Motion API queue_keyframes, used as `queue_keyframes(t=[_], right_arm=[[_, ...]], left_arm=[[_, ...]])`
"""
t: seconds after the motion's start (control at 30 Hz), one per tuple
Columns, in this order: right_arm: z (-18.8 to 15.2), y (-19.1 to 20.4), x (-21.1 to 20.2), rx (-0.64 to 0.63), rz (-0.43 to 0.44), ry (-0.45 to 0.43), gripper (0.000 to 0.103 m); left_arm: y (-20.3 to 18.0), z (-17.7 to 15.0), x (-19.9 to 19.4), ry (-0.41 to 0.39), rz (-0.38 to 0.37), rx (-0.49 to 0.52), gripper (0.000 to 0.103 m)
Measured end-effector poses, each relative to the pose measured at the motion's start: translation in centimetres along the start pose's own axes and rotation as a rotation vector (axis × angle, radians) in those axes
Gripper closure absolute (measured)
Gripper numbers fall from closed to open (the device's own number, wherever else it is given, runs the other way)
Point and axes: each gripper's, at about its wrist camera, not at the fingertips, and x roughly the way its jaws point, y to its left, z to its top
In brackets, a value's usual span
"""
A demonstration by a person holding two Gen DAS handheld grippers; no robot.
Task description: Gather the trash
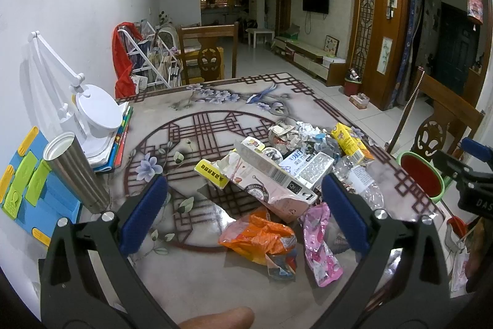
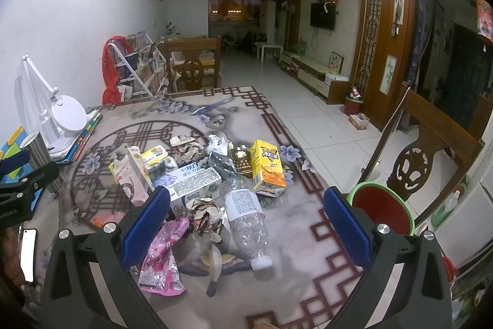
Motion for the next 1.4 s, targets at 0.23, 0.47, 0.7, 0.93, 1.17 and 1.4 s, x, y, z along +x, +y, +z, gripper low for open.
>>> queue_keyframes(t=[0.23,0.47,0.7,0.93,1.17,1.4], right_arm=[[-0.02,-0.02,0.03,0.002,0.000,0.001,0.007],[-0.05,0.01,0.07,0.001,0.001,0.000,0.007],[-0.01,0.05,0.16,0.003,0.001,0.001,0.007],[0.06,0.05,0.20,0.003,0.001,0.005,0.007],[0.36,0.18,0.30,0.004,0.001,0.006,0.007],[0.01,0.00,0.32,0.003,0.001,0.009,0.007]], left_arm=[[-0.02,0.00,0.04,0.002,0.000,0.000,0.005],[-0.03,0.00,0.08,0.002,0.000,-0.001,0.005],[-0.03,0.01,0.09,0.004,-0.001,-0.001,0.005],[-0.02,0.01,0.09,0.004,-0.001,-0.001,0.005],[-0.01,0.02,0.11,0.004,-0.002,-0.001,0.005],[-0.01,0.02,0.11,0.006,-0.002,-0.003,0.005]])
